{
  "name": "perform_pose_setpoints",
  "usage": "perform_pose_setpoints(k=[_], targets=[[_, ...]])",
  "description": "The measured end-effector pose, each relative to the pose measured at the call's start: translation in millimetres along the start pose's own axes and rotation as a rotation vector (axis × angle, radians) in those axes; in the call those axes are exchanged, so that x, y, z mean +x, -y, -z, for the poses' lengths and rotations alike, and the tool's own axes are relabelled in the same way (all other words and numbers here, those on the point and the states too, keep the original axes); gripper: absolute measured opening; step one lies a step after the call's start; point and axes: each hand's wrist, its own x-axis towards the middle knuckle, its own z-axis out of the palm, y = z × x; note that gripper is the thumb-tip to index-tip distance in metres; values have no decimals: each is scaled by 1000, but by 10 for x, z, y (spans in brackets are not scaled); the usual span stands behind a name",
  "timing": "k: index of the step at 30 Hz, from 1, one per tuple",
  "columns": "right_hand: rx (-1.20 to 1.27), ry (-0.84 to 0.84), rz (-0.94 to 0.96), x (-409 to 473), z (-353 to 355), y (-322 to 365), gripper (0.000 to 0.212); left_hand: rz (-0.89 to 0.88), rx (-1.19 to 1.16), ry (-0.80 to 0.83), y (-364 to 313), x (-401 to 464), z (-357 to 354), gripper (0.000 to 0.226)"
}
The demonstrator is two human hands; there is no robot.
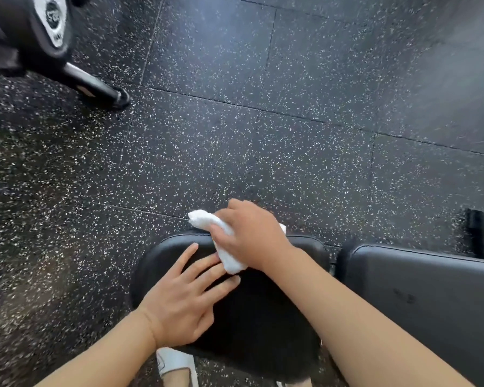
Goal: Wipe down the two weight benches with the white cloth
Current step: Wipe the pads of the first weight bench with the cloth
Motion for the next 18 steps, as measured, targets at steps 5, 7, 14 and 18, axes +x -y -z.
perform_pose_setpoints(k=[5, 7, 14, 18], targets=[[1, 19, 125, -451, 327, -555, 32, 16, 18, -18, -15, 8, -5, 68], [48, 28, 83, -666, 483, -901, 31, 20, 25, -28, -13, 2, -20, 66], [179, 70, 69, -785, 506, -1060, 38, 10, 33, -45, 0, -15, -66, 71], [58, 144, 210, -243, 284, -530, 42, -9, 35, -49, 10, -41, -96, 75]])
